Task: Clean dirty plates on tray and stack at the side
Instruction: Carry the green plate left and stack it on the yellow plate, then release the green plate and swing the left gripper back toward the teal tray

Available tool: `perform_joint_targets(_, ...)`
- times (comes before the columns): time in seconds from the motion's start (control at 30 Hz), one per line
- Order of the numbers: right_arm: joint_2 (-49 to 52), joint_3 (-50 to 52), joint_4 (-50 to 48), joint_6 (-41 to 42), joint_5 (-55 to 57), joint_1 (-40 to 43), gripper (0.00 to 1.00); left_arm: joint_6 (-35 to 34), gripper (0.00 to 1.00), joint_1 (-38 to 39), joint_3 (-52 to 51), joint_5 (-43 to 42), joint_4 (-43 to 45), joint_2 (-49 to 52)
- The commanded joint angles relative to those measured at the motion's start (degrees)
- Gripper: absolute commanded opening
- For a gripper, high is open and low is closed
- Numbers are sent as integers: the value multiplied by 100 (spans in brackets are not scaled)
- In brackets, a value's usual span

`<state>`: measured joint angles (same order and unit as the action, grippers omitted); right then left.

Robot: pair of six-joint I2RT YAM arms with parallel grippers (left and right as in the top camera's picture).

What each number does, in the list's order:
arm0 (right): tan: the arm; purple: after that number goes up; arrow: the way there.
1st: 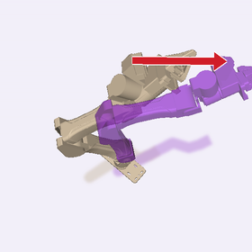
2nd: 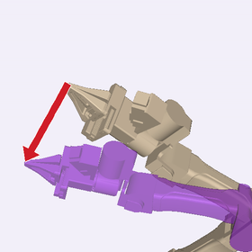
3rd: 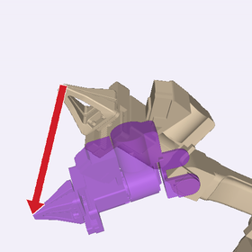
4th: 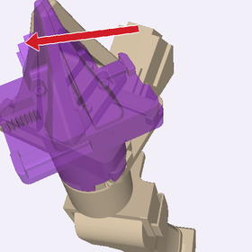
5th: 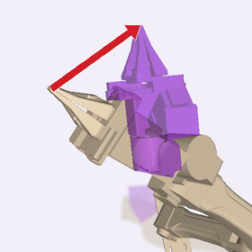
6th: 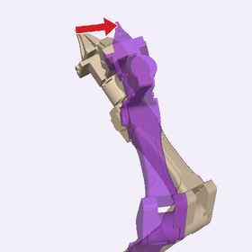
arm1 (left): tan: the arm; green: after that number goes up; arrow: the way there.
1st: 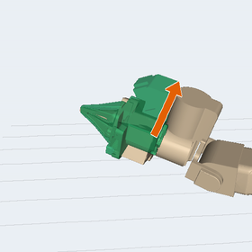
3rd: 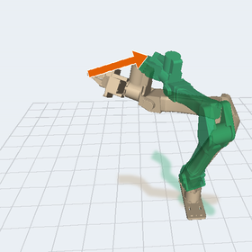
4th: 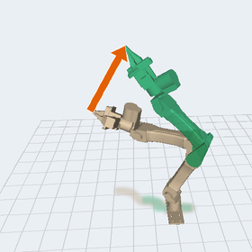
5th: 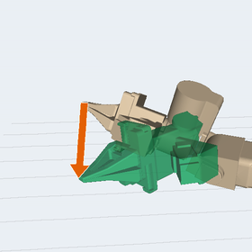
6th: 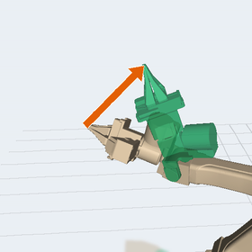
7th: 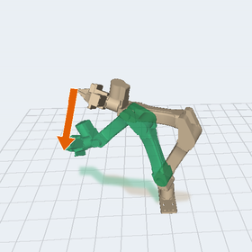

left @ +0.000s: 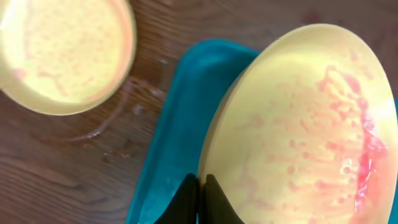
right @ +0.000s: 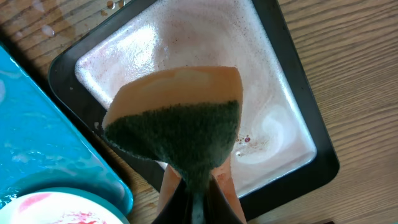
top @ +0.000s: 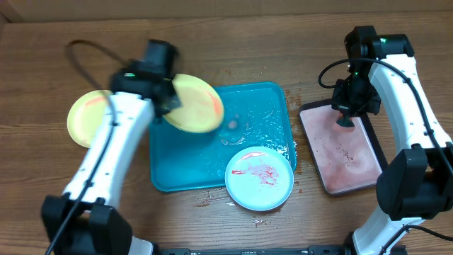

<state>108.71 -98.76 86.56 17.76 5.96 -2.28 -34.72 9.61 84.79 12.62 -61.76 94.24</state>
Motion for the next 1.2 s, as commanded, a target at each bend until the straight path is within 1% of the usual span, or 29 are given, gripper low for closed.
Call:
perform_joint_targets(0.0, -57, 17, -11, -17, -26, 22, 4, -396, 5, -632, 146, -350, 111, -533)
perform_joint_targets(0.1, -57, 17, -13, -17, -26, 22, 4, -411, 5, -1182, 26, -352, 195, -745)
perform_joint_targets(0.17, -57, 17, -13, -17, -26, 22, 4, -551, 5, -1825, -396, -450, 393, -942)
perform_joint_targets(0.37, -57, 17, -7, -17, -24, 22, 4, -579, 4, -3320, -1818, -1528, 1362, -1147)
perform_joint_targets(0.5, -57, 17, 4, -17, -24, 22, 4, -553, 4, -4286, -2505, -1552, 1803, -1141)
perform_joint_targets(0.53, -57, 17, 20, -17, -24, 22, 4, -501, 4, -4701, -2638, -1552, 1947, -1130)
perform_joint_targets(0.63, -57, 17, 44, -17, -24, 22, 4, -382, 4, -5156, -2658, -1563, 2124, -1110)
perform_joint_targets(0.8, -57, 17, 81, -17, -24, 22, 4, -118, 4, -5270, -2658, -1456, 2494, -977)
perform_joint_targets(0.97, -57, 17, 107, -15, -26, 22, 4, 114, 4, -4852, -2651, -1440, 2776, -315)
perform_joint_targets(1.17, -57, 17, 144, -15, -26, 22, 4, 109, 4, -4531, -2645, -1349, 3003, -17)
